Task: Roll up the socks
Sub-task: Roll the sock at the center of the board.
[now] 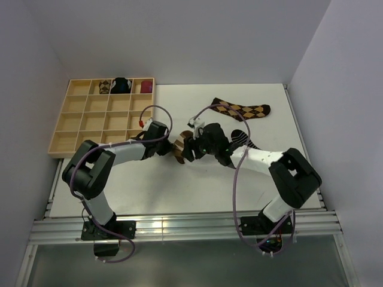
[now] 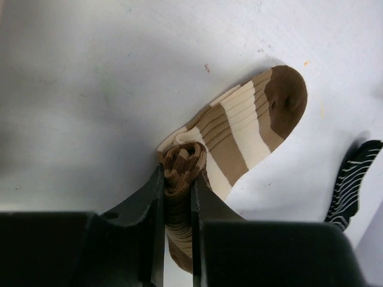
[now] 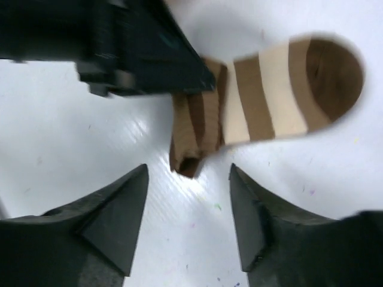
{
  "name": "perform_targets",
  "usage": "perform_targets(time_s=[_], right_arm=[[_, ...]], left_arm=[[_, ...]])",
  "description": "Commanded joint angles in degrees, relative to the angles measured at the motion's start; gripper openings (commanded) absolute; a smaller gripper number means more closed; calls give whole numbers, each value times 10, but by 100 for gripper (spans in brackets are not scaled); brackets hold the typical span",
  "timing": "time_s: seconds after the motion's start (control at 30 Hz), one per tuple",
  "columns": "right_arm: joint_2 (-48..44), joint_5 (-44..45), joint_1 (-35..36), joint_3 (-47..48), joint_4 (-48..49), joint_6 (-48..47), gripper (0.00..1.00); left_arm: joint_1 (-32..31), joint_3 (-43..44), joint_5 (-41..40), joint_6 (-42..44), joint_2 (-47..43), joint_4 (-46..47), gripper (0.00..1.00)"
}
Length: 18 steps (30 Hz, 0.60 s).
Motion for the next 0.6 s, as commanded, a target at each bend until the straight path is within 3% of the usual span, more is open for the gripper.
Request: perform_targets(time_s=[0.0, 0.03, 0.27, 0.57], right_arm=[[-42, 187, 75, -12, 33, -87, 66], [-46, 242, 108, -12, 36, -112, 68], [5, 385, 202, 16, 33, -176, 72], [81, 473, 273, 46, 52, -232, 72]], left_arm=[[-9, 17, 14, 70, 27, -153, 0], [-9, 22, 13, 77, 27, -174, 0], [-9, 44, 48, 119, 37, -210, 0], [-8, 67, 58, 141, 46, -232, 0]])
